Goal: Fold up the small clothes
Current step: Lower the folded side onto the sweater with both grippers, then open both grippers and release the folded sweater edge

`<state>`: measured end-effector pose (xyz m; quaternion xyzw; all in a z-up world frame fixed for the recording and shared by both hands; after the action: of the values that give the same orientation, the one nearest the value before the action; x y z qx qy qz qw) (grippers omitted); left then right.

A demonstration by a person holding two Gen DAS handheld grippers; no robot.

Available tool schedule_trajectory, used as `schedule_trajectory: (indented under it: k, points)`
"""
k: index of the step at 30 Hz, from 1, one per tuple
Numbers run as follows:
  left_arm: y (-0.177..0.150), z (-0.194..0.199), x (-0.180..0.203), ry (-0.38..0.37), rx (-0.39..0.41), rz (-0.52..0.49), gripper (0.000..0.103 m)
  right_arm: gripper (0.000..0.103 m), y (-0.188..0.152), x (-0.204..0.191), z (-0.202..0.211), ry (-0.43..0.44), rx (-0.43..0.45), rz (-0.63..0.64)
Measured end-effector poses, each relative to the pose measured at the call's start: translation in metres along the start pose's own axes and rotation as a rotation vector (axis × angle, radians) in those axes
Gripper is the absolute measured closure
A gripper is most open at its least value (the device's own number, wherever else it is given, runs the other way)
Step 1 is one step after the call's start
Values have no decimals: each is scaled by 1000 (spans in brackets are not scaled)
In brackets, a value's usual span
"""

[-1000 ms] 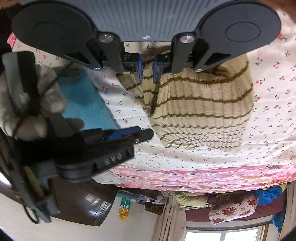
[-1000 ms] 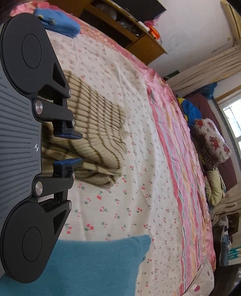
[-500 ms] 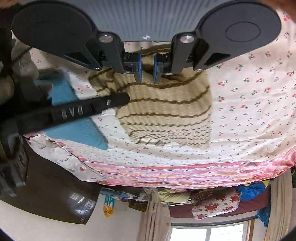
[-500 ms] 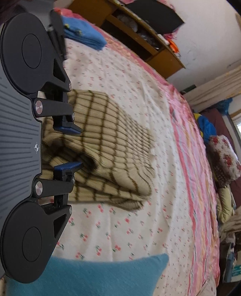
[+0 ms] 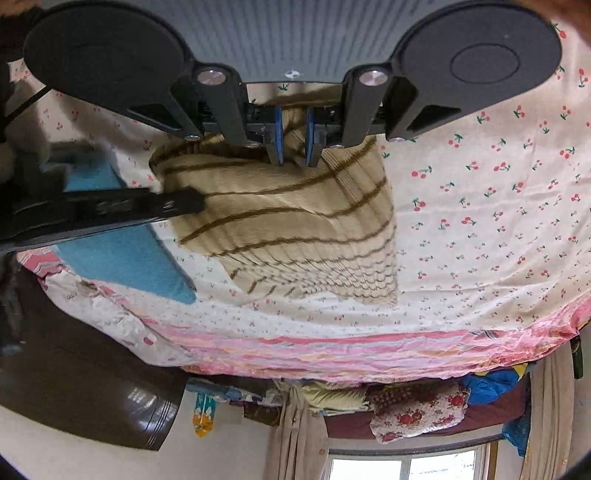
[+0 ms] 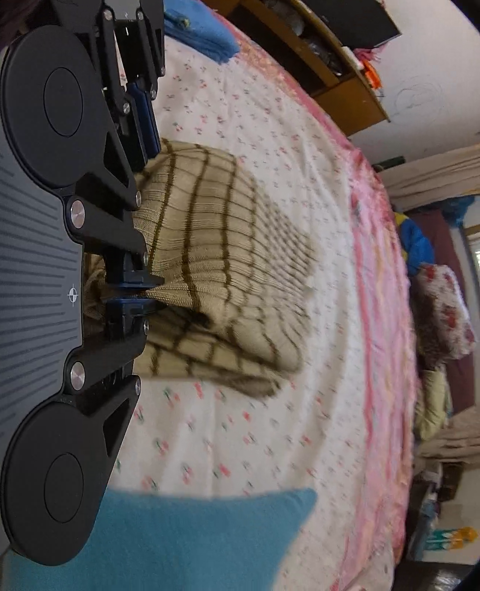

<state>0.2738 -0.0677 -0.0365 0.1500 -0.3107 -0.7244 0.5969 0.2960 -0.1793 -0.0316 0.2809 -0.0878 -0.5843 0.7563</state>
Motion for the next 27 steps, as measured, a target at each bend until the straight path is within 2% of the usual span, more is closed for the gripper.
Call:
schedule_trajectory:
  k: [2, 4, 9, 11, 15, 17, 21, 22, 27]
  points:
    - [3, 3, -1, 0, 18, 1, 85, 101, 2, 8, 12, -1, 23, -10]
    - [4, -2, -3, 1, 17, 9, 80, 100, 2, 14, 14, -18, 29, -14]
    - [-11, -37, -14, 22, -91, 26, 80, 99, -19, 22, -22, -49, -72, -31]
    - [-13, -34, -15, 17, -82, 20, 80, 91, -18, 20, -17, -32, -56, -43]
    - [-14, -23, -18, 9, -68, 9, 80, 82, -12, 19, 4, 15, -40, -54]
    - [-11, -18, -21, 7, -57, 5, 80, 76, -4, 20, 17, 26, -4, -65]
    - [1, -6, -23, -7, -19, -2, 80, 69, 23, 29, 27, 53, 68, -123]
    - [4, -3, -24, -8, -10, -3, 80, 65, 31, 32, 23, 52, 77, -143]
    - [23, -7, -30, -6, 20, 11, 80, 60, 65, 41, -21, 34, 46, -208]
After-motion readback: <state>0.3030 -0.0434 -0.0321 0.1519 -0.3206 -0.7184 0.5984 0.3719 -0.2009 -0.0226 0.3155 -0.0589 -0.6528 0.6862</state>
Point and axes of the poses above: each gripper's, at about its wrist camera, not at the fingertips, and z roughly against the way its jaws point, x to its right, y to its top, the point moved 10 cm from there along -z, roughly the way its jaws point, and after that the axes turned 10 degrees about -x, right-handed, at the moved point
